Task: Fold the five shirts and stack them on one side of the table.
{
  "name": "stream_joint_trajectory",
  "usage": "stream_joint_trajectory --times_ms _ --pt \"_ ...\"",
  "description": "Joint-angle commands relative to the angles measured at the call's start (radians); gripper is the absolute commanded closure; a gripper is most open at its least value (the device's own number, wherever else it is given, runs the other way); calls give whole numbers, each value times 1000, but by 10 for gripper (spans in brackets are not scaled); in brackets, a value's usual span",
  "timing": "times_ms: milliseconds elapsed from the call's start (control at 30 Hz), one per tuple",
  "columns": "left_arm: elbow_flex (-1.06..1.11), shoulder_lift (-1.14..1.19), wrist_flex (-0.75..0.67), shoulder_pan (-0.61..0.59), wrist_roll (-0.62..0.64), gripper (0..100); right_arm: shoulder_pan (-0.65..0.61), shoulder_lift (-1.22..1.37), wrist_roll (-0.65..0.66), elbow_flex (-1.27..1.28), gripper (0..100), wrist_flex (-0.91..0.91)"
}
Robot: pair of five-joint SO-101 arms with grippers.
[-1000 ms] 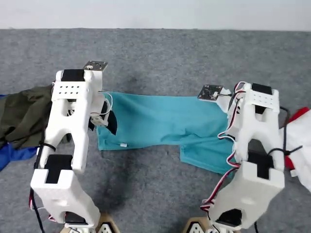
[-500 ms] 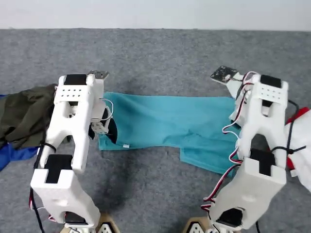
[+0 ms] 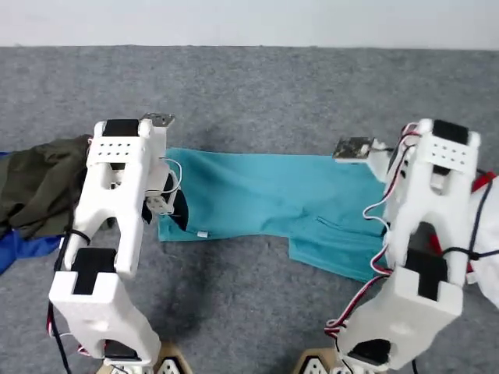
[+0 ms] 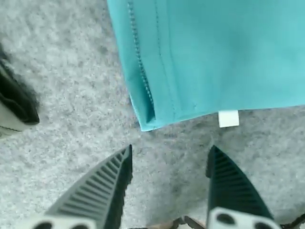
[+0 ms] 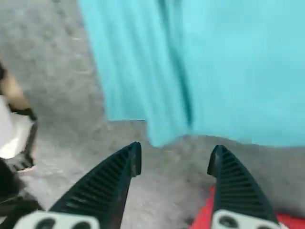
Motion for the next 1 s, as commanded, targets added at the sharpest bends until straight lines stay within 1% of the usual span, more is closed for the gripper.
stream_joint_trajectory --times_ms 0,67,133,200,333,433,500,667,767,967 --pt "-16 -55 21 -6 -2 824 -44 -68 9 75 753 45" --pt "-41 -55 34 -11 -2 854 -47 -111 14 164 754 45" --pt "-67 -61 34 -41 3 859 -53 -163 37 272 754 45" --pt "-91 -83 32 -87 28 839 -73 -220 78 365 753 44" --pt "-154 -137 32 -164 37 771 -128 -326 78 491 751 42" --pt "-176 -175 34 -201 35 763 -165 -375 78 562 751 39" --pt "-173 -190 34 -218 35 763 -176 -380 78 595 751 10" --pt "-113 -210 34 -235 35 763 -148 -378 78 615 751 -145" --pt "-87 -222 34 -235 35 764 -147 -369 78 615 751 -188" --pt "-71 -245 34 -235 35 764 -147 -236 78 612 753 -254"
